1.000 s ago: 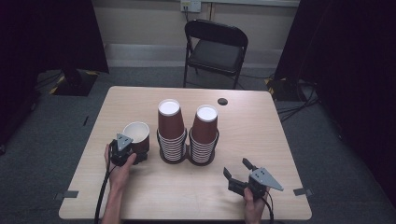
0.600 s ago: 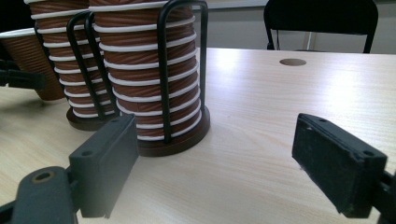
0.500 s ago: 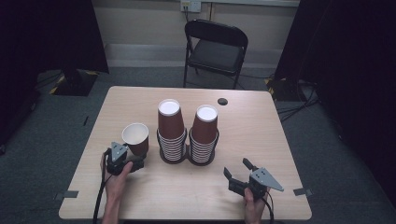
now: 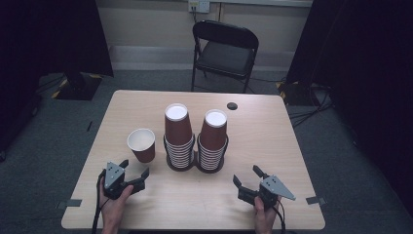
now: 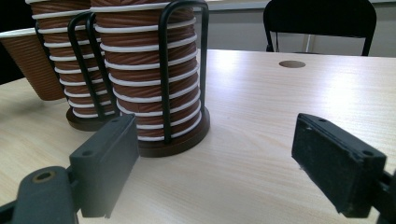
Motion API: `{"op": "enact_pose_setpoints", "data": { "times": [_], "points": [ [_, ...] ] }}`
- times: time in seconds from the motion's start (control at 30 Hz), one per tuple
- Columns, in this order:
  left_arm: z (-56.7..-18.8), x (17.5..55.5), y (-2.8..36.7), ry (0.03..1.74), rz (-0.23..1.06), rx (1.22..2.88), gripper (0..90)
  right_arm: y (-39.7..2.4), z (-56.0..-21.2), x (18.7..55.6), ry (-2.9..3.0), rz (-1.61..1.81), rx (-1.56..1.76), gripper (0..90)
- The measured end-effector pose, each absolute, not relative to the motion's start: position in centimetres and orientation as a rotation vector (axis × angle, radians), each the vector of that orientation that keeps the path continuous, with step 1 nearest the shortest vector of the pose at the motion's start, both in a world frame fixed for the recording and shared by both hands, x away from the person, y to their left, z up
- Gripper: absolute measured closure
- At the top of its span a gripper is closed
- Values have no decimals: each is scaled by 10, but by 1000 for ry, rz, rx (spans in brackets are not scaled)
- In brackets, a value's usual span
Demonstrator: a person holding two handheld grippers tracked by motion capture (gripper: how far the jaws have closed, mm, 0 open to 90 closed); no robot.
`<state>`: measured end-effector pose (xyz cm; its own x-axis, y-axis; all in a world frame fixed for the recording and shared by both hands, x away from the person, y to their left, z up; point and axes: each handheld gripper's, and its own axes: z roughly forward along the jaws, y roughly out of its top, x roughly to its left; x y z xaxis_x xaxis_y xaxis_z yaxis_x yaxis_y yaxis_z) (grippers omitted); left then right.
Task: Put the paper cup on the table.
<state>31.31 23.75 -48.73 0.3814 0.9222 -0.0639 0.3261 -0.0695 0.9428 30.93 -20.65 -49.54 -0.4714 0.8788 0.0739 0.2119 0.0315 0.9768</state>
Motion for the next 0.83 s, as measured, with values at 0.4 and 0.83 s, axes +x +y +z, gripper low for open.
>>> {"op": "enact_pose_setpoints", "data": {
  "times": [0.4,0.83],
  "points": [
    [-492,297,193,1027,626,1636,154,-206,-495,309,1736,1474,1105,143],
    [-495,292,162,995,709,1648,156,-205,-495,312,1754,1454,1130,144]
  ]
}}
